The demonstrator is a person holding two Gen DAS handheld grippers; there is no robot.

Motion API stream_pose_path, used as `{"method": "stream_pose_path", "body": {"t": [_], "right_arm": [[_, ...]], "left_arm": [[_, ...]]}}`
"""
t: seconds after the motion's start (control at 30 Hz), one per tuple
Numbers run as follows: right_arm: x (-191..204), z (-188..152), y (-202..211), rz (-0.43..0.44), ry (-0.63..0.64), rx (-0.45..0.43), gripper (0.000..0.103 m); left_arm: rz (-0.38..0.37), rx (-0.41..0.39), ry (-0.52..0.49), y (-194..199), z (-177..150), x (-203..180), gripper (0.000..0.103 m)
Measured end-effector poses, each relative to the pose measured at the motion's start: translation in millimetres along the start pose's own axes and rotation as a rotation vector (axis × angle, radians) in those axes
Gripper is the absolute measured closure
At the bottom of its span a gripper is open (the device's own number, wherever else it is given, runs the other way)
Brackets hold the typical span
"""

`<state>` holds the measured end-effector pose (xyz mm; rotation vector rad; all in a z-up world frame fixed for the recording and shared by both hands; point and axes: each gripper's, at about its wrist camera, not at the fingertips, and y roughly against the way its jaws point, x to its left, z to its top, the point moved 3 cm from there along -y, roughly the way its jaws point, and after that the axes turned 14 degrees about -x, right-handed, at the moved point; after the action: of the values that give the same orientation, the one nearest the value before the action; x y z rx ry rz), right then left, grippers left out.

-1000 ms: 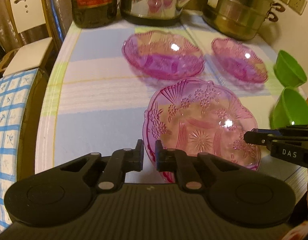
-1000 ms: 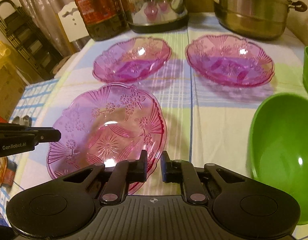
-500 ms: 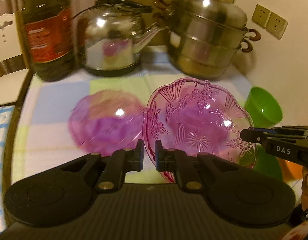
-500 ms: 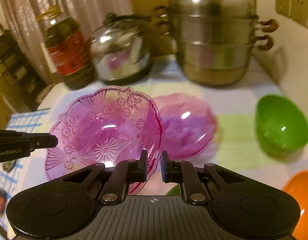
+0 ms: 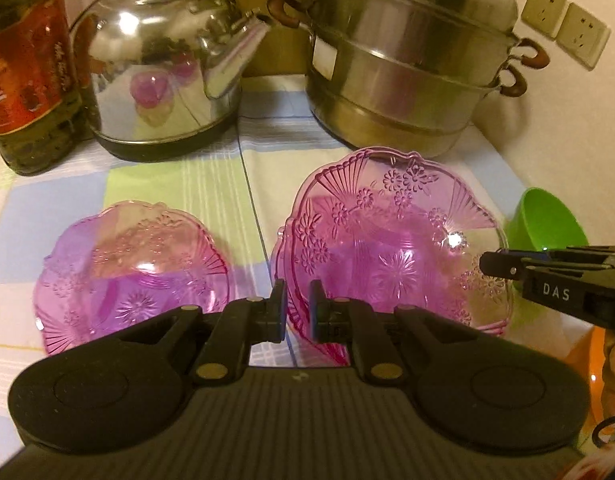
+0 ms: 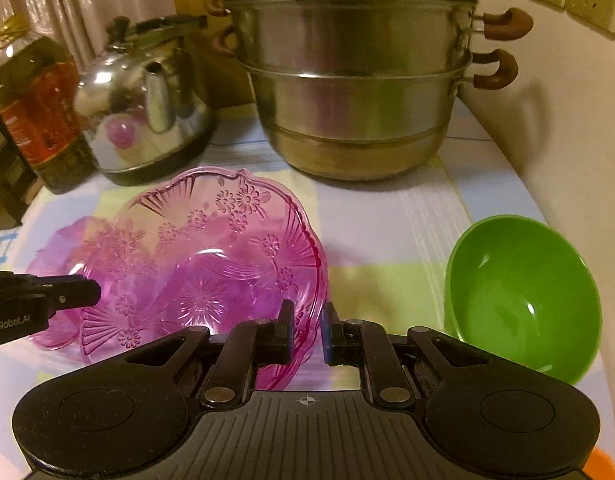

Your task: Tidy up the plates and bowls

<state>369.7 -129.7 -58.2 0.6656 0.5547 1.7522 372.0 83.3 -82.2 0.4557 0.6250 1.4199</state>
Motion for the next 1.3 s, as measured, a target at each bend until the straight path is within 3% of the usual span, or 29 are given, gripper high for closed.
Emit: {"method": "stream_pose_path", "body": {"t": [0.6,0.67,0.73,1.03,1.3], "right_arm": [[-2,-11,-47,0.007,0.064,0.048,0.088],[-2,-10,-48,0.022,0.065,0.037,0.079],[-5,-9,-45,0.03,0.039,0.024,0.053],[-5,1,-11,0.025,-0.019,-0.026,0.051],[12,-4,50,0.027,-0.058,-0.041,0.051]], "left_arm": [[0.054,0.043,-0.022,-35,-12,0,0.089],[0.079,0.026,-0.04,-34,-12,-1,0.073],[0.078,0.011,-0.028,-31,-11,0,0.069],[0.062,-0.039,0.024,9,-11,2,0.069],[0.05,-0.066,0.055,66,-19,-11,0.069]]}}
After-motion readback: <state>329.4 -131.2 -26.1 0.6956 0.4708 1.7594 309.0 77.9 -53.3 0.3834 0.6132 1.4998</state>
